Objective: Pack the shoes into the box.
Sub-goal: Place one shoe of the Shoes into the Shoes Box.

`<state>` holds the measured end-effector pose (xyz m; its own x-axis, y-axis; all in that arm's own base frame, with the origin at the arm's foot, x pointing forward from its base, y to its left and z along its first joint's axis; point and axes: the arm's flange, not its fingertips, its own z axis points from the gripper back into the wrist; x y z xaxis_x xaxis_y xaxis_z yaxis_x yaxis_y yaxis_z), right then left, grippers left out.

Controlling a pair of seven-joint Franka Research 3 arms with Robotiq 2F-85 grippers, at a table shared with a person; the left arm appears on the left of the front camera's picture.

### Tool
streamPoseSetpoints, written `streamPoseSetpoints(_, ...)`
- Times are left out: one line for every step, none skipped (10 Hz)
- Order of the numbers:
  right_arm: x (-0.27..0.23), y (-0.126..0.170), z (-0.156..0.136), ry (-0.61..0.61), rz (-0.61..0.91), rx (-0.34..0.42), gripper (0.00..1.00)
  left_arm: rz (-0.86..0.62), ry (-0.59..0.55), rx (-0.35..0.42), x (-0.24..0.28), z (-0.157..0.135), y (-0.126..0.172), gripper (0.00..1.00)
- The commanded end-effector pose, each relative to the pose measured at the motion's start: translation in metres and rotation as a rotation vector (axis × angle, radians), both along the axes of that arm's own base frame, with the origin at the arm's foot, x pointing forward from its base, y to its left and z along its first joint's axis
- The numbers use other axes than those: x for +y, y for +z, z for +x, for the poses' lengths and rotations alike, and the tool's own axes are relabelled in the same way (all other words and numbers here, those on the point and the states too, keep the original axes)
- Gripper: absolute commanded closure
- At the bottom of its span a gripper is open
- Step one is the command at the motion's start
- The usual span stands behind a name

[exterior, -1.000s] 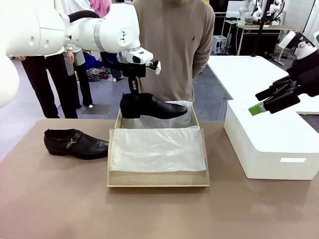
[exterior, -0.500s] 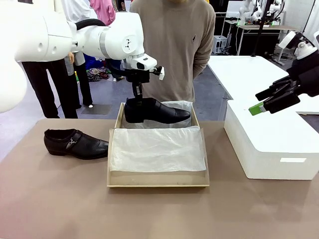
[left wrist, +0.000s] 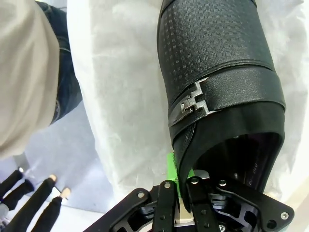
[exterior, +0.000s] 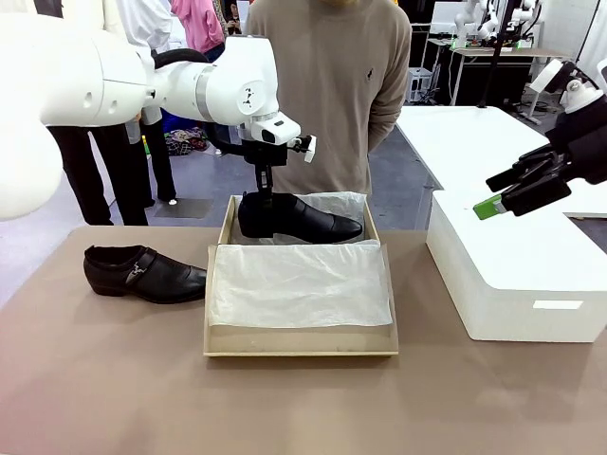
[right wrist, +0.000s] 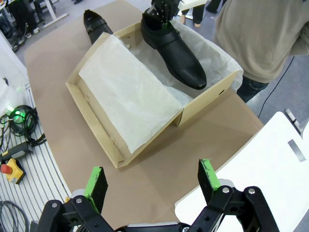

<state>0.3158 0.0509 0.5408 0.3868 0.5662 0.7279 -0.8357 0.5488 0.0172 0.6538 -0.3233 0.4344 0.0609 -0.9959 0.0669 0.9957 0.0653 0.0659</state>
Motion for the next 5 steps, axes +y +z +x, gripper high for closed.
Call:
streamPoseSetpoints(0.001, 0.000, 0.002, 0.013, 0.015, -0.007, 0.00, -0.008, 0.002, 0.009, 0.007, 0.004, 0.005, 1.00)
streamPoseSetpoints(0.001, 0.000, 0.002, 0.013, 0.015, -0.007, 0.00, -0.012, 0.003, 0.007, 0.007, 0.004, 0.003, 1.00)
streamPoseSetpoints(0.001, 0.000, 0.002, 0.013, 0.015, -0.007, 0.00, -0.005, 0.008, 0.005, 0.006, 0.004, 0.000, 1.00)
streamPoseSetpoints(0.001, 0.000, 0.002, 0.013, 0.015, -0.007, 0.00, 0.010, 0.024, -0.003, 0.005, 0.003, -0.003, 1.00)
streamPoseSetpoints(0.001, 0.000, 0.002, 0.013, 0.015, -0.007, 0.00, 0.003, 0.029, 0.002, 0.006, 0.004, -0.006, 1.00)
